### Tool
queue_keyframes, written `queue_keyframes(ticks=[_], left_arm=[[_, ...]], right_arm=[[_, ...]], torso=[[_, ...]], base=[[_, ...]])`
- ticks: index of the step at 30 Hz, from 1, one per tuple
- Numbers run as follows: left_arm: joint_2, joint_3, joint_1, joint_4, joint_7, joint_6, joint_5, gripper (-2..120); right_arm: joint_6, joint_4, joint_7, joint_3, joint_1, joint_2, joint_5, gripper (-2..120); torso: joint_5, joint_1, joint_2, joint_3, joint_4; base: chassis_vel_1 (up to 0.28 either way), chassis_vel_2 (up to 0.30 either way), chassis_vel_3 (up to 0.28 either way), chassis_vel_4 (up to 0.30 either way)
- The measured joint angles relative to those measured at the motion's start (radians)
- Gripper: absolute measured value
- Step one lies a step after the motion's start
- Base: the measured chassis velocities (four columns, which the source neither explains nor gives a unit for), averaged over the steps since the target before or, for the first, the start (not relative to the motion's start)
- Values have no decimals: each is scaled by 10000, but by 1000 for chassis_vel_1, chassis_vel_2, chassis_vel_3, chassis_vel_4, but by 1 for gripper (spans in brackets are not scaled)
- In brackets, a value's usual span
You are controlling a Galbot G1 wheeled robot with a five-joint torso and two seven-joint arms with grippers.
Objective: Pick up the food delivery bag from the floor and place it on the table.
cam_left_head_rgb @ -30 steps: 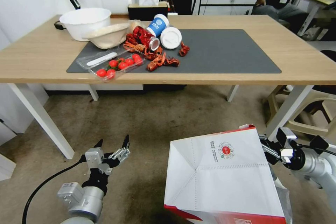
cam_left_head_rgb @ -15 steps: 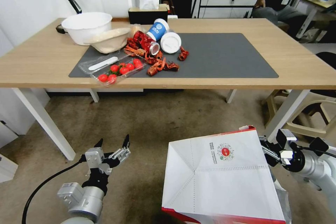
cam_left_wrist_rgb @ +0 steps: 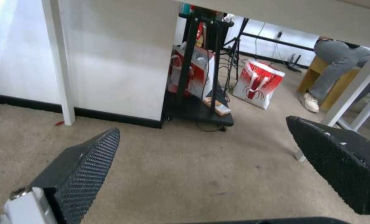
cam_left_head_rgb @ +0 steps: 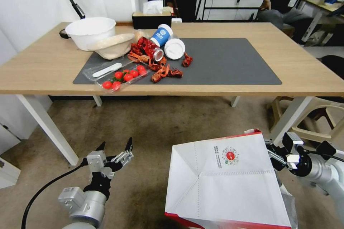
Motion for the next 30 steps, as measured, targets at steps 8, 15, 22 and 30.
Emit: queue_keyframes(ticks=[8, 15, 22, 30], left_arm=[[-6, 0, 23, -14, 7, -27, 24, 100], [-9, 1, 31, -17, 33, -49, 34, 100], [-9, -6, 15, -16, 49, -52, 35, 100], [-8, -4, 1, -2, 77, -52, 38, 100]], right_arm=[[2, 46, 0, 9, -13, 3, -5, 0], [10, 63, 0, 33, -42, 26, -14, 0], [12, 69, 0, 32, -26, 55, -28, 0], [12, 77, 1, 25, -6, 49, -23, 0]], torso=[[-1, 105, 280, 171, 0], [0, 244, 644, 397, 0], [0, 381, 979, 597, 1], [0, 517, 1307, 787, 1]], base=[[0, 0, 0, 0], [0, 0, 0, 0], [0, 0, 0, 0], [0, 0, 0, 0]])
